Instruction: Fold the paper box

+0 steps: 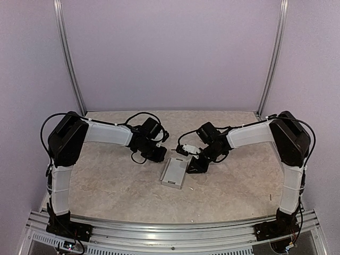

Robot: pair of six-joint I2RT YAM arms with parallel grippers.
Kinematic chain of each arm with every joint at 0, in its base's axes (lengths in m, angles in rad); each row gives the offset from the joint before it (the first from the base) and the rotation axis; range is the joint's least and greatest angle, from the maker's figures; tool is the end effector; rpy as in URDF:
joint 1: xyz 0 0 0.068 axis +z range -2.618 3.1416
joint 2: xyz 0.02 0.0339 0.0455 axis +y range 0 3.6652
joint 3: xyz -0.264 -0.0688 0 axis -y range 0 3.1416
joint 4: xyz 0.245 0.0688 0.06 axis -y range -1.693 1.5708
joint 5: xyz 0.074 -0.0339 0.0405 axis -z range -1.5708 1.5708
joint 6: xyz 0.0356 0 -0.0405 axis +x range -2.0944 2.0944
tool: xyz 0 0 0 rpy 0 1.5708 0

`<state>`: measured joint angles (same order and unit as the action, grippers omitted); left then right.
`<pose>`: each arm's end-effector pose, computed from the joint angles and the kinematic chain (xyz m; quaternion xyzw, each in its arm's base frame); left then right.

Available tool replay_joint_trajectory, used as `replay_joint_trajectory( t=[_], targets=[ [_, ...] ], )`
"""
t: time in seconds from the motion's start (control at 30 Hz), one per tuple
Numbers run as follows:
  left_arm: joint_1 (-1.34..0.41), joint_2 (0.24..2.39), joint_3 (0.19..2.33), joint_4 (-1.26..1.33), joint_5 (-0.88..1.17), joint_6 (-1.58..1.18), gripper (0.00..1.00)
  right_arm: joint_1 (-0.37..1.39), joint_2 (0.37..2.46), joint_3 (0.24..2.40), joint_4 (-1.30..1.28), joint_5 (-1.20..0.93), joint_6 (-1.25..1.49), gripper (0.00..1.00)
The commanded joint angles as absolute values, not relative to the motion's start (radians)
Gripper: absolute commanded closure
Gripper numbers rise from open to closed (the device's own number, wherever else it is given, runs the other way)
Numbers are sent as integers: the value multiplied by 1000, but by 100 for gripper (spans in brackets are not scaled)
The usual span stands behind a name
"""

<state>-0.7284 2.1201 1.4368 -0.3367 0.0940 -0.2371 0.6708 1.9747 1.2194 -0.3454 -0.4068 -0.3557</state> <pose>0.3284 -0.2974 0.1373 0.2462 0.9293 -0.1661 0.2196 0.2980 0.2545 0.1369 -0.5086 0.8066 0.2298 0.1944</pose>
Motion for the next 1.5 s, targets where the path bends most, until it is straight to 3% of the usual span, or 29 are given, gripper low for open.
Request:
replay_joint_trajectory(
  t=[0.0, 0.3, 0.6, 0.8, 1.0, 1.47],
  targets=[
    [-792, 2182, 1519, -313, 189, -131, 98, 677, 2084, 1311, -351, -418, -330, 79],
    [-911, 2218, 1577, -338, 19, -212, 100, 688, 2127, 1387, -380, -498, -266, 80],
    [-844, 2042, 1402, -286, -114, -268, 93, 645, 1915, 1207, -370, -434, -327, 75],
    [-838, 1879, 1330, -313, -129, -240, 88, 654, 1806, 1084, -363, -408, -383, 73],
    [-859, 1802, 1134, -339, -70, -245, 95, 757, 1789, 1017, -404, -379, -485, 77],
    [-961, 1904, 1081, -230, -31, -246, 98, 885, 1898, 1067, -359, -321, -488, 81]
  ],
)
